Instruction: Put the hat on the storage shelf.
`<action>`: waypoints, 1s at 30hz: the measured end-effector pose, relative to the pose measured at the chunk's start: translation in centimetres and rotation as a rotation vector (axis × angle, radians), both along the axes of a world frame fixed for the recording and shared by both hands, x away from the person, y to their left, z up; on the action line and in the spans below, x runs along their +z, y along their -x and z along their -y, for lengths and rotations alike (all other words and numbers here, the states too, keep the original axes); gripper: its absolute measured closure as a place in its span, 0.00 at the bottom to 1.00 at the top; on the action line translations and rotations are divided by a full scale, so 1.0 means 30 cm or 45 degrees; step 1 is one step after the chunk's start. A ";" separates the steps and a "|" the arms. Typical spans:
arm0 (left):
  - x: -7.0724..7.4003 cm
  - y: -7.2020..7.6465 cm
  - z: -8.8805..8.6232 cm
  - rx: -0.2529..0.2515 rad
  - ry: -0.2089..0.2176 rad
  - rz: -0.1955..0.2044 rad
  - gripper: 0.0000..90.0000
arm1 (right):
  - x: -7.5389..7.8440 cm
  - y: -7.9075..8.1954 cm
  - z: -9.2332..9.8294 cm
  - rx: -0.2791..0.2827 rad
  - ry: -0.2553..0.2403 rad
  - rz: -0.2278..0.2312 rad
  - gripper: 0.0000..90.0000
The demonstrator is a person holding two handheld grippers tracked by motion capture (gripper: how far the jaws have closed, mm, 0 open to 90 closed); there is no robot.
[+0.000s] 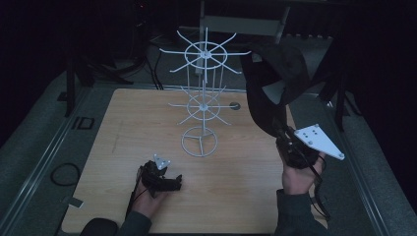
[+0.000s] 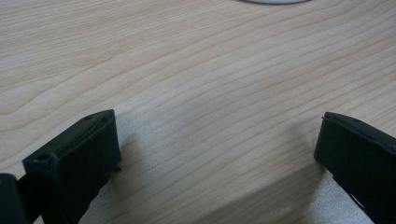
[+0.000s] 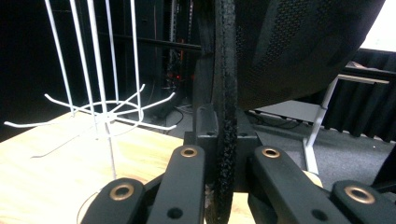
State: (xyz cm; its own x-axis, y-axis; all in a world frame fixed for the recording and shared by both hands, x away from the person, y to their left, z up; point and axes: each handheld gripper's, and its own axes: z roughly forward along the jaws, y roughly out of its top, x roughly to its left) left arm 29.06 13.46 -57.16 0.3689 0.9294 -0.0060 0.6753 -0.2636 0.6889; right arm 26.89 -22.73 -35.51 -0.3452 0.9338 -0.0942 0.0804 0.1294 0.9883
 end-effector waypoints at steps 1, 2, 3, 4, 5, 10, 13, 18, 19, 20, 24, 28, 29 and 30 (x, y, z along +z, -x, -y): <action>0.000 0.000 0.000 0.000 0.000 0.000 0.00 | -0.001 0.000 -0.003 0.002 0.007 0.001 0.96; 0.000 0.000 0.000 -0.001 0.000 0.000 0.00 | -0.003 0.001 -0.006 0.004 0.007 0.001 0.96; 0.000 0.000 0.000 0.000 0.000 0.000 0.00 | -0.005 0.002 -0.009 0.006 0.009 0.002 0.96; 0.000 0.000 0.000 0.000 0.000 0.000 0.00 | -0.006 0.003 -0.011 0.009 0.009 0.002 0.96; 0.000 0.000 0.000 0.000 0.000 0.000 0.00 | -0.007 0.004 -0.013 0.011 0.010 0.003 0.96; 0.000 0.000 0.000 0.000 0.000 0.000 0.00 | -0.008 0.008 -0.016 0.009 0.003 0.012 0.96; 0.000 0.000 0.000 -0.001 -0.002 -0.001 0.00 | -0.008 0.017 -0.016 0.005 0.000 0.027 0.96; 0.000 0.000 0.000 -0.001 -0.001 0.000 0.00 | -0.008 0.027 -0.015 0.004 -0.006 0.039 0.96; 0.000 0.000 0.000 -0.001 -0.001 0.000 0.00 | -0.009 0.029 -0.015 0.005 -0.004 0.040 0.96; 0.000 0.000 0.000 -0.001 -0.002 0.000 0.00 | -0.011 0.030 -0.017 0.005 -0.004 0.039 0.96; 0.000 0.000 0.000 -0.001 -0.002 0.001 0.00 | -0.021 0.033 -0.024 0.011 0.003 0.037 0.96; 0.000 0.000 0.000 -0.001 -0.002 0.001 0.00 | -0.025 0.034 -0.033 0.013 0.009 0.040 0.96; 0.000 0.000 0.000 -0.001 -0.001 0.001 0.00 | -0.025 0.035 -0.035 0.010 0.015 0.045 0.96; 0.000 0.000 0.000 -0.001 -0.002 0.002 0.00 | -0.027 0.037 -0.038 0.006 0.027 0.049 0.96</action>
State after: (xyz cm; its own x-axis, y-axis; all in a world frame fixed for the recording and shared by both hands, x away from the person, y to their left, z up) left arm 29.05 13.47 -57.17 0.3695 0.9292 -0.0044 0.6742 -0.2648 0.6895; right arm 25.79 -21.58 -36.31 -0.3456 0.9298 -0.1271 0.0413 0.1503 0.9878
